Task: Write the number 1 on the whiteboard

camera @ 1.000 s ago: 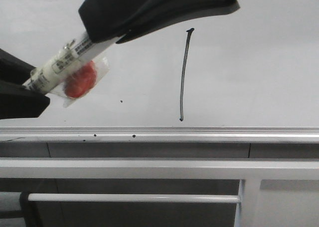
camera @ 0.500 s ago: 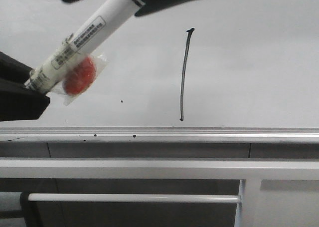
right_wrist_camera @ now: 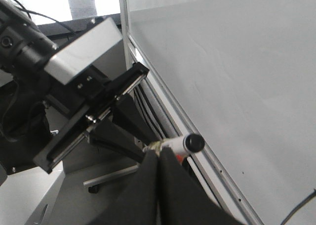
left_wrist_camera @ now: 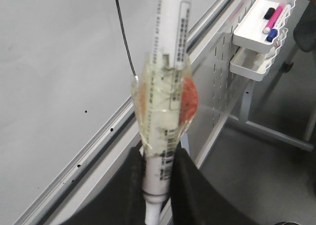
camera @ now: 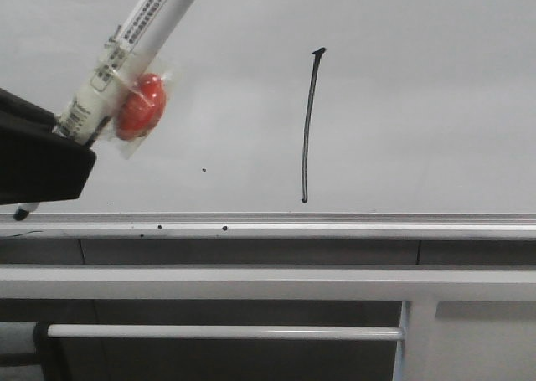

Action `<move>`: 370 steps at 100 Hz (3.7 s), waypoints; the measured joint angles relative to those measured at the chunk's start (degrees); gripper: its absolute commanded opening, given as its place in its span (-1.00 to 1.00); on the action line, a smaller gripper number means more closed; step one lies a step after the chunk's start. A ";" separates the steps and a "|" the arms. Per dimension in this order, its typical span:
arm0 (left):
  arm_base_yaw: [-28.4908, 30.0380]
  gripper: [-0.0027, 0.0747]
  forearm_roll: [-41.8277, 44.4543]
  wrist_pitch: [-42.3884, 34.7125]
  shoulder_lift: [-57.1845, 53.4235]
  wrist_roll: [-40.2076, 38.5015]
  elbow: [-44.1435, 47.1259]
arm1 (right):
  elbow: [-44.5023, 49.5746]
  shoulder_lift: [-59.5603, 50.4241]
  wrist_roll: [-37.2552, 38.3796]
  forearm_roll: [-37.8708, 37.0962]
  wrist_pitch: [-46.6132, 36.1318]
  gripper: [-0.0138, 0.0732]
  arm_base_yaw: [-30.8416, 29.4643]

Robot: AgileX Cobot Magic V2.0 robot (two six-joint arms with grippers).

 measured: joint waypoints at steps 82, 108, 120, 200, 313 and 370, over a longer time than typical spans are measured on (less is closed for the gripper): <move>18.27 -0.98 -26.39 -31.56 0.00 8.18 14.86 | 20.79 -16.14 -0.13 -0.09 -11.65 -0.82 0.00; 18.50 -0.99 -33.64 -39.91 1.48 10.89 19.60 | 20.87 -16.14 -0.13 0.01 -11.75 -0.82 0.00; 18.50 -0.99 -34.26 -44.66 5.95 11.41 20.31 | 20.87 -16.14 -0.26 0.01 -11.75 -0.82 0.00; -1.64 -0.98 -62.16 -69.78 44.65 16.59 20.21 | 20.87 -15.12 -0.15 2.29 -11.75 -0.82 0.00; -7.36 -0.98 -77.60 -70.05 33.22 34.90 13.80 | 20.87 -12.57 -0.19 2.41 -11.75 -0.83 0.00; -7.63 -0.98 -82.17 -70.17 40.98 35.31 10.31 | 20.87 -12.57 -0.19 2.52 -11.39 -0.83 0.00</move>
